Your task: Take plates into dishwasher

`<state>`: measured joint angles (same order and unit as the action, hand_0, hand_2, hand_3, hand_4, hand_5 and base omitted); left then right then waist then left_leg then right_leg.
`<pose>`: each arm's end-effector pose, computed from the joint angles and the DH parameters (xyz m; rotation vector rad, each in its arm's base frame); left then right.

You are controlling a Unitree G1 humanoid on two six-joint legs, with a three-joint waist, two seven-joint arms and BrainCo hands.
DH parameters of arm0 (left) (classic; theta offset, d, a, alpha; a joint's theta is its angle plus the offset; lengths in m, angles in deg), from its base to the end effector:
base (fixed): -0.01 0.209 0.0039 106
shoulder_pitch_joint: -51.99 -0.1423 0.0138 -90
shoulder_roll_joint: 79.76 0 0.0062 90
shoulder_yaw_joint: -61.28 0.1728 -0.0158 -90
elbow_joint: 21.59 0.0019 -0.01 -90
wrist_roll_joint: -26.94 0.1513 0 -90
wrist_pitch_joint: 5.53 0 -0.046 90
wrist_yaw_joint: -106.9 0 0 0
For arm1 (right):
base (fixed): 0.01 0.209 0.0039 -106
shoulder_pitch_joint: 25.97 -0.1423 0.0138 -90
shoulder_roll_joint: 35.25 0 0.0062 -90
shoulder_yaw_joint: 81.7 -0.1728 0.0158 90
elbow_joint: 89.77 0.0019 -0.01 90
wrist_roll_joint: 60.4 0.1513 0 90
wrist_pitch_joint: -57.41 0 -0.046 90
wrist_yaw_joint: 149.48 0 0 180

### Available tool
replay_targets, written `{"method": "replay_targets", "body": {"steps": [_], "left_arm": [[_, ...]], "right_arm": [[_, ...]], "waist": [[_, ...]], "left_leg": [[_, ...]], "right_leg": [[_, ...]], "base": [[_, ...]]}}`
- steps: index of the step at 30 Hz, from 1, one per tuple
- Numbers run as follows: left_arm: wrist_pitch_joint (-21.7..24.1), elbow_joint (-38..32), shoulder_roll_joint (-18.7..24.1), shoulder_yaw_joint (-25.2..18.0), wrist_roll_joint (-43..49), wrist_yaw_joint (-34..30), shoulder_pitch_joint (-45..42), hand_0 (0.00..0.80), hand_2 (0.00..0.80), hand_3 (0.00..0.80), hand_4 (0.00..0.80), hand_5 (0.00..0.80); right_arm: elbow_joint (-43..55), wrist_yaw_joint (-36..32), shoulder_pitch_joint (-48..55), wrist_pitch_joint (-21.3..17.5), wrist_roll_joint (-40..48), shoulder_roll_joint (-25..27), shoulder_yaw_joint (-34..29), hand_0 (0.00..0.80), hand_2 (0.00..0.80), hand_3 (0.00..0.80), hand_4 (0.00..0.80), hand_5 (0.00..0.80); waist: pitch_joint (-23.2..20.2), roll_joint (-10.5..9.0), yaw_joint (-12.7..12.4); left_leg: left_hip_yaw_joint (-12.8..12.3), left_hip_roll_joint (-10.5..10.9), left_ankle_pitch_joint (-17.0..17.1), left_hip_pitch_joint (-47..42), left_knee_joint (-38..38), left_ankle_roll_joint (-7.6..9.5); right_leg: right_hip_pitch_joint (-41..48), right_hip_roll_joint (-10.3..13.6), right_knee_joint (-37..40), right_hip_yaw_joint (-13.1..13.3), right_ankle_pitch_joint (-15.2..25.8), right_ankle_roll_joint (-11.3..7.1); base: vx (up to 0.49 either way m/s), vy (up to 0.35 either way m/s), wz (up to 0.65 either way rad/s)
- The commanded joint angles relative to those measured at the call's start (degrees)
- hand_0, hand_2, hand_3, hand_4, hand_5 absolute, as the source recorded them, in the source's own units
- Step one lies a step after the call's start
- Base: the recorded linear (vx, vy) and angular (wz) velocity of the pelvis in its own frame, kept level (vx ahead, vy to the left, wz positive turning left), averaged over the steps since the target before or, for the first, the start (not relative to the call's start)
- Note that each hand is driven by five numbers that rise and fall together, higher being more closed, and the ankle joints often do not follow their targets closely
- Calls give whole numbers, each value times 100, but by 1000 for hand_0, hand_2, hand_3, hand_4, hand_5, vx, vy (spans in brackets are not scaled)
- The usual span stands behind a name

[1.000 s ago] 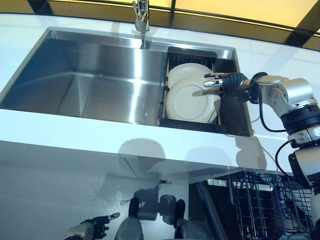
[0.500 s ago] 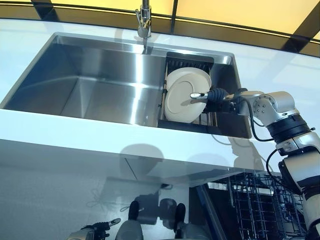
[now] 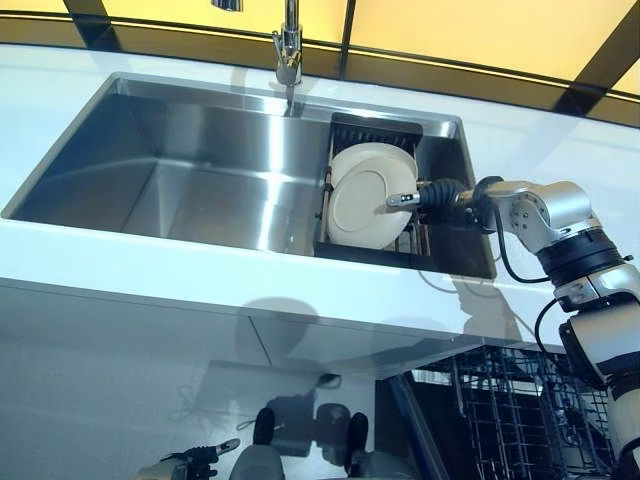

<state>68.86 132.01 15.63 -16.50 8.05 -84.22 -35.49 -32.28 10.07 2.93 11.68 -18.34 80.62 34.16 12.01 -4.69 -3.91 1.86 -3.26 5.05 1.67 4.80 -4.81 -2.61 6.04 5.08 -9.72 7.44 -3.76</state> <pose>0.1012 0.2574 -0.0992 0.0055 1.3358 0.0547 0.3449 -0.2063 0.2258 -0.1517 0.4693 0.4343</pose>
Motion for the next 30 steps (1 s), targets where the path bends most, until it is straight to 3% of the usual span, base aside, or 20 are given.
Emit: {"method": "replay_targets", "body": {"steps": [1, 4, 7, 10, 16, 30], "left_arm": [[-54, 398, 85, 228, -55, 91, 269, 0, 0, 0, 0, 0], [-82, 368, 83, 240, -61, 112, 282, 0, 0, 0, 0, 0], [-131, 310, 102, 331, -100, 165, 301, 0, 0, 0, 0, 0], [-103, 291, 139, 374, -102, 156, 284, 0, 0, 0, 0, 0], [-92, 277, 157, 402, -26, 150, 258, 0, 0, 0, 0, 0], [42, 375, 180, 336, 218, 54, 42, 0, 0, 0, 0, 0]], "right_arm": [[-453, 306, -960, -582, -328, 415, 327, 800, 800, 800, 800, 800], [-544, 471, -1110, -705, -470, 441, 385, 800, 800, 800, 800, 800], [-793, 713, -1465, -1083, -656, 518, 595, 800, 800, 800, 800, 800], [-939, 785, -1700, -1274, -273, 557, 702, 800, 800, 800, 800, 800], [-870, 1209, -1765, -1426, 360, 453, 580, 800, 800, 800, 800, 800], [-945, 1482, -1928, -1428, 209, 863, 652, 800, 800, 800, 800, 800]], "waist": [[33, -123, -115], [35, -126, -132], [25, -155, -176], [25, -169, -202], [-40, -186, -222], [-332, -222, -146]], "left_leg": [[-213, 89, -237, -139, 20, 33], [-208, 89, -240, -142, 20, 36], [-183, 89, -250, -147, 20, 47], [-173, 87, -259, -158, 20, 51], [-165, 81, -288, -208, 20, 53], [-287, 38, -374, -400, 20, 41]], "right_leg": [[354, 254, -8, 76, -195, -467], [361, 252, -8, 65, -195, -466], [370, 250, -8, 47, -191, -471], [379, 247, -8, 38, -188, -472], [423, 240, -8, 30, -207, -462], [537, 223, -8, 80, -247, -489]], "base": [[0, 0, 0], [0, 0, 0], [-4, -23, 0], [-3, -10, 0], [0, 0, 0], [0, 0, 0]]}}
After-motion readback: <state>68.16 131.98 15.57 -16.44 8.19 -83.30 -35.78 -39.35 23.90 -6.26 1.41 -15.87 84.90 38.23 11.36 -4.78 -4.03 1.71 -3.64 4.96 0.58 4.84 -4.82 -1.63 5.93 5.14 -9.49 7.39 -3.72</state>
